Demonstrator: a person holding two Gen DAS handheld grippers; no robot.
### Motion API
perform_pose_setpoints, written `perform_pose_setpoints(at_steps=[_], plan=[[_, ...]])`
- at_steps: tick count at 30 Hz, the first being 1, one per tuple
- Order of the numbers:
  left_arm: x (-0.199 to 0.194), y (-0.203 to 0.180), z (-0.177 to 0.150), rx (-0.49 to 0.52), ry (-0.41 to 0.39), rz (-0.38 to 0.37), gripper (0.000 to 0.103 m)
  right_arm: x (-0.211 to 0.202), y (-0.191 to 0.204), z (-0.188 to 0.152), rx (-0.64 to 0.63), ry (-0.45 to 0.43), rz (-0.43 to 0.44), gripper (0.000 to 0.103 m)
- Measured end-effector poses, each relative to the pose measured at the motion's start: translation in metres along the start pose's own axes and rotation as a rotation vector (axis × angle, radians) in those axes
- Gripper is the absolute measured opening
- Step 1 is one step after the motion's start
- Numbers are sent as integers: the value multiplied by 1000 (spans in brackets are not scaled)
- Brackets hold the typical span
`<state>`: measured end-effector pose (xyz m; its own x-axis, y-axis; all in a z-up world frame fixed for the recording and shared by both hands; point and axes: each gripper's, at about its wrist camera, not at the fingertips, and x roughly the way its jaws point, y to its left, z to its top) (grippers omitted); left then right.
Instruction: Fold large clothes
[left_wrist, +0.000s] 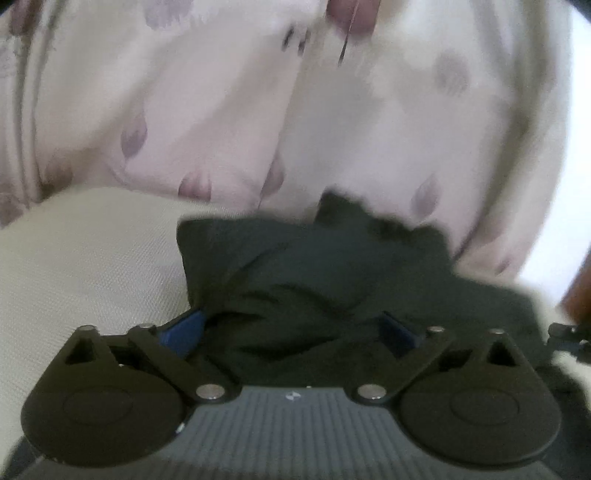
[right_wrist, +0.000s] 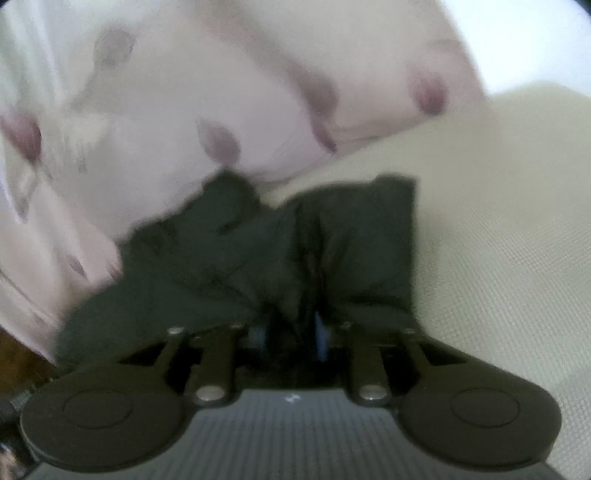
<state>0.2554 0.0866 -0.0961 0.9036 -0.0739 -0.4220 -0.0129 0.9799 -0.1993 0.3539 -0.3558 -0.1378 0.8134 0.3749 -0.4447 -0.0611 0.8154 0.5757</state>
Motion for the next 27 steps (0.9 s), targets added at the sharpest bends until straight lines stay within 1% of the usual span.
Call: perform_pose_setpoints(at_steps=[1,3,5,7,10,12,14,15,18,21,22,24,25,27], plan=[[-18,1,1,14,-15,5,103,-27,-2,-5,-20,-29,5,62],[-53,4,-2,64,-20,18,103,-75,-7,-19,-58,-50,7,89],[-85,11,-13,96,-20,16,103,-119,-14,-38,-69,-58,15,88],[-117,15,-28,105,-15,9,103,-167,-27,-66,-53,-69,-4,88],[-162,22,-54,56,19,-22,103,-226,-45,-110,-18,-84,-61,89],[-191,23,-74,40,40,-59,103,-256,-54,-138,12,-83,-95,89],[-217,21,-95,25,52,-71,103,-280,-63,-163,49,-70,-92,89],[-227,20,-105,19,71,-83,103,-290,-64,-175,60,-70,-97,89],[-250,17,-131,3,93,-126,103,-302,-62,-200,72,-38,-79,89],[-265,19,-159,-20,131,-176,103,-300,-55,-219,84,-4,-47,89],[-268,20,-167,-21,139,-171,103,-298,-54,-224,90,6,-39,89],[-274,24,-178,-28,132,-131,103,-292,-53,-230,112,18,-38,89],[-276,29,-181,-47,120,-117,103,-290,-54,-231,123,11,-24,89],[-279,42,-184,-120,107,-87,103,-286,-54,-232,137,-5,-6,89]])
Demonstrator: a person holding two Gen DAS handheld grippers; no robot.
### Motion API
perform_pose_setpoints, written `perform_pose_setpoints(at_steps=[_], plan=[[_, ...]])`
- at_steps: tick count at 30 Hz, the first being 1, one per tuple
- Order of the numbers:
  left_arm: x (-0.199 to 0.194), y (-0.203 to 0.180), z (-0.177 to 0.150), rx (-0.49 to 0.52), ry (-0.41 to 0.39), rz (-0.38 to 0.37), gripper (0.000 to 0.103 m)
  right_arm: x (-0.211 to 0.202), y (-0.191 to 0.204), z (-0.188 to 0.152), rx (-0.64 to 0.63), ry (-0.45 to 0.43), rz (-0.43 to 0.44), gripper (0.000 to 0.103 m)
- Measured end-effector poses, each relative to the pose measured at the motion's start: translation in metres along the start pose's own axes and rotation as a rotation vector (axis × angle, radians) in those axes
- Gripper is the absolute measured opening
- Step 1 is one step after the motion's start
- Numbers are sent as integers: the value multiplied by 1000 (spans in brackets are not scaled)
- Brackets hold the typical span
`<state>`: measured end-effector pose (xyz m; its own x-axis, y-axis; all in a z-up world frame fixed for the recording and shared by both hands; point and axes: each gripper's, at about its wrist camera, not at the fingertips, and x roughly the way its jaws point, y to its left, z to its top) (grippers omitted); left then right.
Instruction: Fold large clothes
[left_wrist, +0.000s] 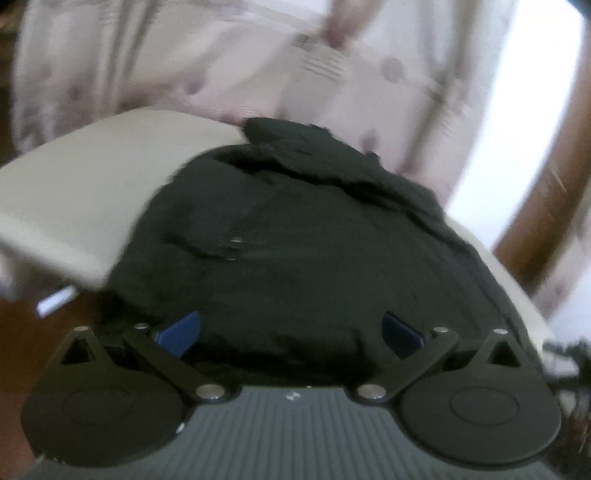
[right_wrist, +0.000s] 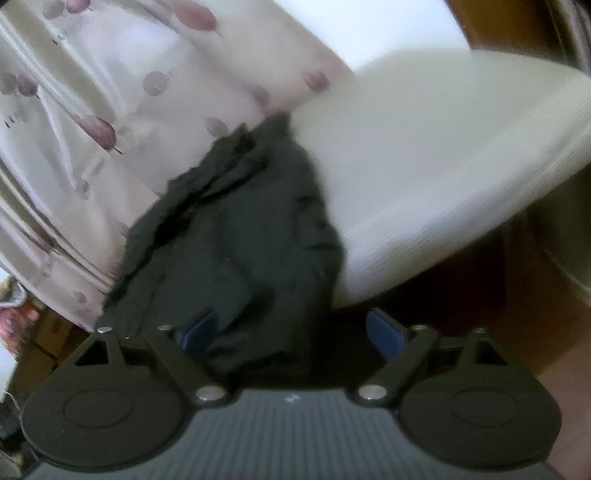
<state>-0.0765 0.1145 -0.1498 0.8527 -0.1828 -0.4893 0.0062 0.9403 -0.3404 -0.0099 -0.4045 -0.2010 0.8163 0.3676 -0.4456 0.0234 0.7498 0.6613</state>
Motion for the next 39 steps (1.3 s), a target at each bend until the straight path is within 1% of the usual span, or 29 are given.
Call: perform_pose_setpoints(at_steps=[2,3,5,6,8,9,10,11,12,13,14,16,18,19,21,23,24,26,27,28,29,30,31,32,34,35,37,38,39], plan=[[-1,7,0,-37,5,29,103,8,-3,1,25,-1,17,89],[-2,10,0,-43,-1,55,103,12,-5,0,37,4,36,89],[-5,16,-1,-66,-21,105,103,24,-7,-1,64,23,30,89],[-7,20,-2,-86,-32,132,103,27,-6,-2,66,26,43,89],[-9,31,0,-131,-43,178,103,30,-2,-4,59,6,69,88],[-10,38,2,-157,-45,204,103,31,1,-4,52,-9,74,85],[-12,46,3,-198,-58,224,103,33,4,-3,42,-10,75,68],[-14,54,4,-239,-74,228,103,35,7,-1,29,-2,62,57],[-15,62,6,-270,-77,228,103,37,11,0,3,4,30,41],[-13,68,8,-274,-56,233,103,37,14,0,-17,1,13,34],[-8,73,12,-267,-32,246,103,34,13,-1,-22,-7,18,31],[-1,81,18,-250,-18,259,103,31,13,1,-16,-25,29,24],[10,87,25,-233,21,231,103,23,11,3,7,-50,69,22],[14,88,27,-224,28,216,103,19,11,4,11,-63,84,21],[24,86,31,-186,55,184,103,16,10,6,-4,-64,74,21],[35,80,34,-135,93,135,103,17,10,5,-24,-50,59,22],[38,78,32,-114,104,115,101,18,8,6,-12,-43,56,24],[44,74,29,-85,120,105,93,22,4,6,34,-24,76,26],[44,72,27,-74,120,113,92,23,3,6,46,-20,73,32],[43,71,27,-67,115,110,86,24,4,5,48,-21,70,38],[41,68,25,-62,113,108,81,25,4,5,51,-19,74,56],[39,68,25,-57,114,103,78,28,4,5,57,-13,83,78],[38,67,26,-52,116,99,71,31,4,5,69,-6,89,84],[35,67,26,-44,117,93,63,33,4,4,77,-2,89,86],[32,66,28,-26,124,85,51,40,5,5,75,17,86,86],[31,65,29,-18,128,85,47,43,7,5,63,29,85,84],[34,65,32,-16,138,84,42,50,13,6,39,55,87,58],[35,65,33,-22,141,79,39,52,16,6,24,65,69,43],[34,66,34,-32,141,74,38,54,18,6,10,67,52,38]])
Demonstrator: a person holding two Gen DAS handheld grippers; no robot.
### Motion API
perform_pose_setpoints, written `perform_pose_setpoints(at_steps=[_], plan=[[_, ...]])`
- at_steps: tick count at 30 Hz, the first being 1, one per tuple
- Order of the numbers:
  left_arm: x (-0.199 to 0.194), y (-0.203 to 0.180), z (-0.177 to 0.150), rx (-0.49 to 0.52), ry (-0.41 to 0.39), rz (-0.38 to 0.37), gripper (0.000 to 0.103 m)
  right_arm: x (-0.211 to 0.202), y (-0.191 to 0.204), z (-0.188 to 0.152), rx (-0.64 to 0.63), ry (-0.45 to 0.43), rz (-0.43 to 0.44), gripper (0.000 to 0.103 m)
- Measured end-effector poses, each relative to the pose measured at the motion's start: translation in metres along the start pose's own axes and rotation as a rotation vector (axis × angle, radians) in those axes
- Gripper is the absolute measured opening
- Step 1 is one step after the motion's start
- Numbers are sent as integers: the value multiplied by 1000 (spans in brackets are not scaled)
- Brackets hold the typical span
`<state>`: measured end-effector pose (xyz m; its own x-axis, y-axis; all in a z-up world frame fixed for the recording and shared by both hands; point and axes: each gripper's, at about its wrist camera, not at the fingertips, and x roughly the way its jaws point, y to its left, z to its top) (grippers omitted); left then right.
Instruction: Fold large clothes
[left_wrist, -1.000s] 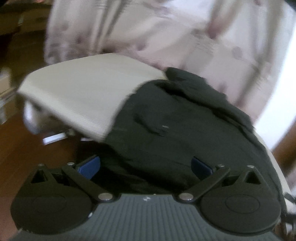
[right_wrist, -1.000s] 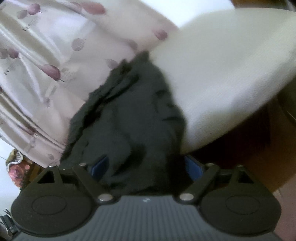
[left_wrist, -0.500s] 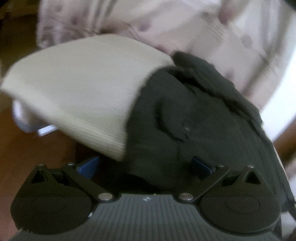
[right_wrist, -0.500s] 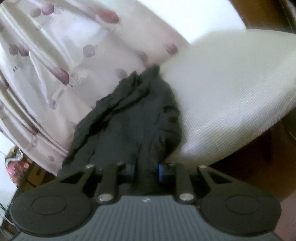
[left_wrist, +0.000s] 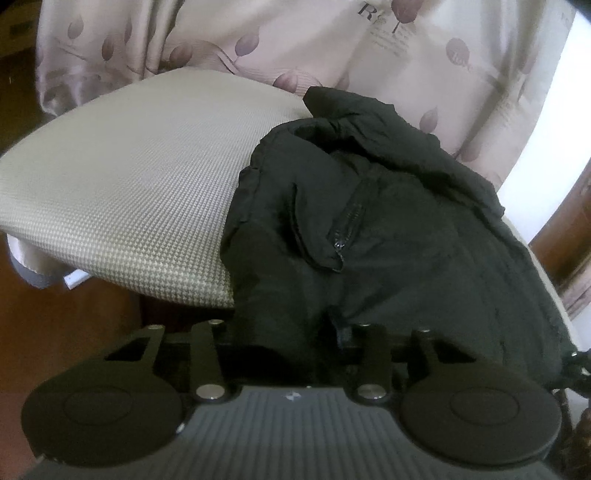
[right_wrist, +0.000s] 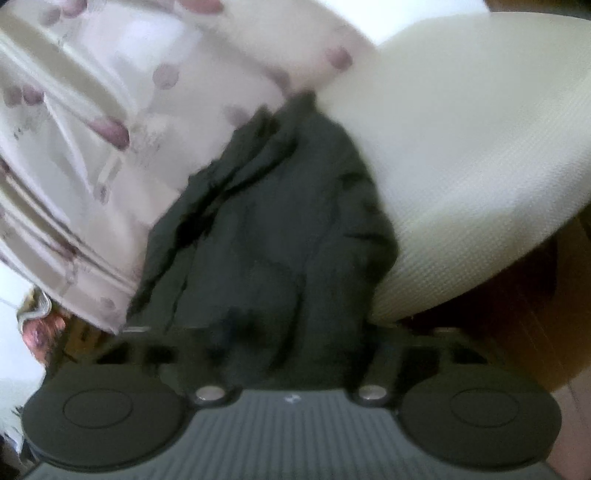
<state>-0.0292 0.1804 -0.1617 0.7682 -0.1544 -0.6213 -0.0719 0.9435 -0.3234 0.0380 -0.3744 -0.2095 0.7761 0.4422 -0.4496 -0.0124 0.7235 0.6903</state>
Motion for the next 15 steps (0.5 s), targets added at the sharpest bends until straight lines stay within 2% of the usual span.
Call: perform_pose_setpoints(at_steps=[3,6,7,8,9,10,12,13,14,15], plan=[[2,5,0,-45,-1,-21,37,-3,5,1,-20,-16,8,21],[2,3,0,-34,-11,-21,44,-8,6,3,-18,-24,28,20],[4,2,0,-23,-6,-29,59,-10,7,4,-14,-28,37,20],[5,1,0,-16,0,-41,79,-11,7,5,-10,-33,47,19],[6,-1,0,-15,-2,-42,86,-12,7,6,-10,-33,62,19],[7,-4,0,-10,-6,-41,89,-13,8,7,-14,-32,63,20],[13,-9,1,14,10,-45,88,-13,9,9,-10,-20,46,22],[15,-12,1,27,6,-35,81,-12,9,9,-4,-11,57,22],[15,-14,1,47,5,-24,69,-12,9,9,-7,-10,49,23],[16,-15,2,65,8,-9,61,-12,10,9,-13,-10,39,24]])
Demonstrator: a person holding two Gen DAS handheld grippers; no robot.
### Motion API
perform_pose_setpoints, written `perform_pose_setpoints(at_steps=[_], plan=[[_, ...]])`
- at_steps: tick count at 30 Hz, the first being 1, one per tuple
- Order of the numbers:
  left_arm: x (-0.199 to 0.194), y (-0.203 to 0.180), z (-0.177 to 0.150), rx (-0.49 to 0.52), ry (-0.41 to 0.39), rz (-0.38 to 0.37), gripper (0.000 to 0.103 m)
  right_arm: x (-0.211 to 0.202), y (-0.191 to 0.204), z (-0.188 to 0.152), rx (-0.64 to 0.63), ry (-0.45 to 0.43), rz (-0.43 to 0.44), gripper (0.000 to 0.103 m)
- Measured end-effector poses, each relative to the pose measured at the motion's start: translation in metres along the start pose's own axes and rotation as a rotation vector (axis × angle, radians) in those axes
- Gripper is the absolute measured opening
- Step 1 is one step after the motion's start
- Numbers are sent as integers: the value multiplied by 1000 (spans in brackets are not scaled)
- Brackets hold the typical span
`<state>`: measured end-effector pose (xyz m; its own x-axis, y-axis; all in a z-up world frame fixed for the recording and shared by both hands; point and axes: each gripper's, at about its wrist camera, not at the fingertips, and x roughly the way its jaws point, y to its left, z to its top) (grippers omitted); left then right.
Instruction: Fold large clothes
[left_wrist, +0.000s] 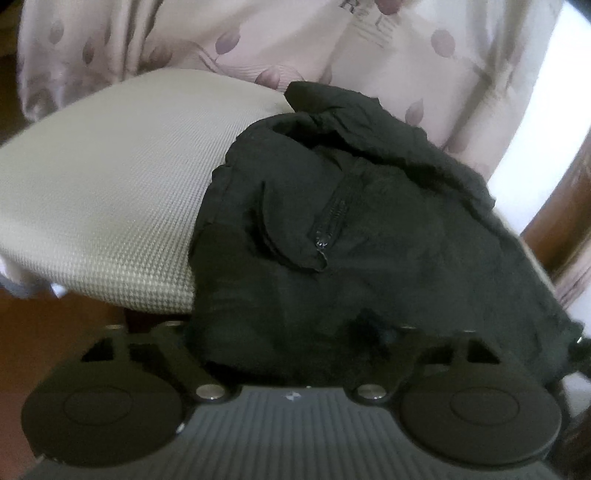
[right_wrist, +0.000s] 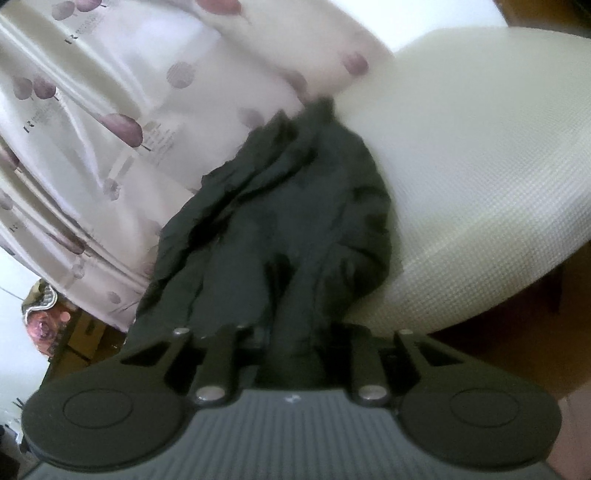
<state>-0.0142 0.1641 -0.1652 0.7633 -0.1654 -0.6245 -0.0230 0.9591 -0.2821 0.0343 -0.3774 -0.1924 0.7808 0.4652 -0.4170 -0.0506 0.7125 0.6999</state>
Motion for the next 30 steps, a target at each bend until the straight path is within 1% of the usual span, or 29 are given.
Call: perform_pose_setpoints(at_steps=[1,2,5,7,8,10,15,18,20,22,25,27,30], plan=[[0,2,1,2,5,6,52,1,0,0,0,2,4,24],[-1,6,2,-15,8,-5,45,2,-1,0,4,3,5,24],[-5,15,3,-63,11,-18,31,10,-3,1,21,16,-15,24],[-8,18,4,-106,9,-24,27,12,-3,-1,26,13,-8,24],[-10,20,5,-129,1,-27,24,11,-3,-1,24,6,3,21],[-16,20,7,-167,-32,-37,22,5,0,-1,22,-20,49,18],[-28,18,18,-234,-96,-74,21,-6,9,11,43,-73,132,18],[-35,14,29,-235,-130,-89,21,-8,18,24,45,-95,171,18],[-37,11,34,-242,-137,-89,21,-7,26,32,41,-109,194,18],[-38,9,37,-238,-131,-84,21,-7,31,41,45,-120,217,18],[-33,5,30,-152,-69,-39,21,-6,38,49,52,-128,244,18],[-30,9,19,-147,-41,-34,21,-5,41,49,36,-120,232,18],[-30,9,12,-116,-32,-20,22,-5,36,42,53,-100,225,18]])
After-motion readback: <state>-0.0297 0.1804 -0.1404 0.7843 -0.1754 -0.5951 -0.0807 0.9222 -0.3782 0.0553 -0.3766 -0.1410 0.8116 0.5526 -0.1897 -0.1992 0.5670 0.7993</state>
